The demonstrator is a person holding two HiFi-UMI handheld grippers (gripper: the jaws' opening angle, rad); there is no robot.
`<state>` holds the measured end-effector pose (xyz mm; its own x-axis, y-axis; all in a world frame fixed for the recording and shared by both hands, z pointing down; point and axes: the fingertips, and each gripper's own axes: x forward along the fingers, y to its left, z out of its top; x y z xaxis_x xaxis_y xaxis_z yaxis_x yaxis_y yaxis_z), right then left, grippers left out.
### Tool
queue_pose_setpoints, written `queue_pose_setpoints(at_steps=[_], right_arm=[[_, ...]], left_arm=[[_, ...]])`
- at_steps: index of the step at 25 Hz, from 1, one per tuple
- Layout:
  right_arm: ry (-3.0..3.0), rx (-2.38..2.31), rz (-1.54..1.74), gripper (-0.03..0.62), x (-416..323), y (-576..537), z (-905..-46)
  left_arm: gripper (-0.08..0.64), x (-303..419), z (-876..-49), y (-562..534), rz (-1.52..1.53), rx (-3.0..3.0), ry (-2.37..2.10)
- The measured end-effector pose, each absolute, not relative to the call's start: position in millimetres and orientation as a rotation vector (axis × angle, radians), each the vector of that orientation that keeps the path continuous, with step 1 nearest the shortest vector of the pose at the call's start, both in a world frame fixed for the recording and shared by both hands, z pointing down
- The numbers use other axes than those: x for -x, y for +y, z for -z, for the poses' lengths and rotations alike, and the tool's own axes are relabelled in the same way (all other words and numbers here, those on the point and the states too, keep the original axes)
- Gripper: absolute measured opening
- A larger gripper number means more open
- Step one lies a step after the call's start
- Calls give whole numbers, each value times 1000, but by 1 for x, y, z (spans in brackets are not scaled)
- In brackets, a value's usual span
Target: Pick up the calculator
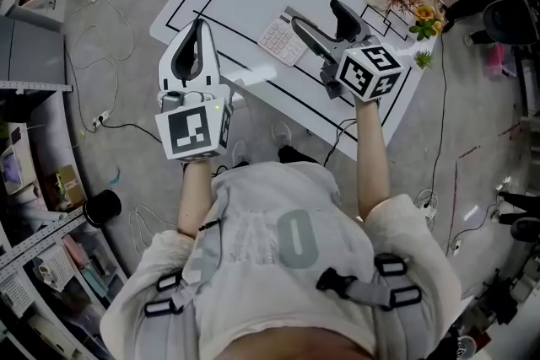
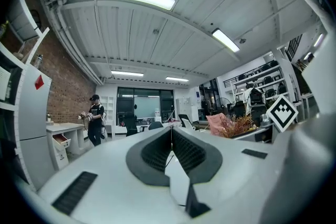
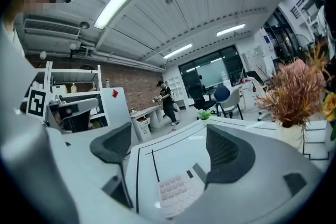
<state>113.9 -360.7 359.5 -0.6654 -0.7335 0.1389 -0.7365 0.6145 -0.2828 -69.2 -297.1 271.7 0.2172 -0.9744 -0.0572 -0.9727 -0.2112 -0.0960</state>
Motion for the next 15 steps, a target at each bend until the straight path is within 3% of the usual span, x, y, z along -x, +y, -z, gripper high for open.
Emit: queue_pose_setpoints(at_steps=[9,15], right_arm=[[-2715,-1145,-1082,443,-138,-404,-464],[-2623,-1107,-1276,442,-143,-410,-502]], left_arm=[[21,53,-296,-327,100,2365,1956],[21,50,-308,-339,145,2365,1985]])
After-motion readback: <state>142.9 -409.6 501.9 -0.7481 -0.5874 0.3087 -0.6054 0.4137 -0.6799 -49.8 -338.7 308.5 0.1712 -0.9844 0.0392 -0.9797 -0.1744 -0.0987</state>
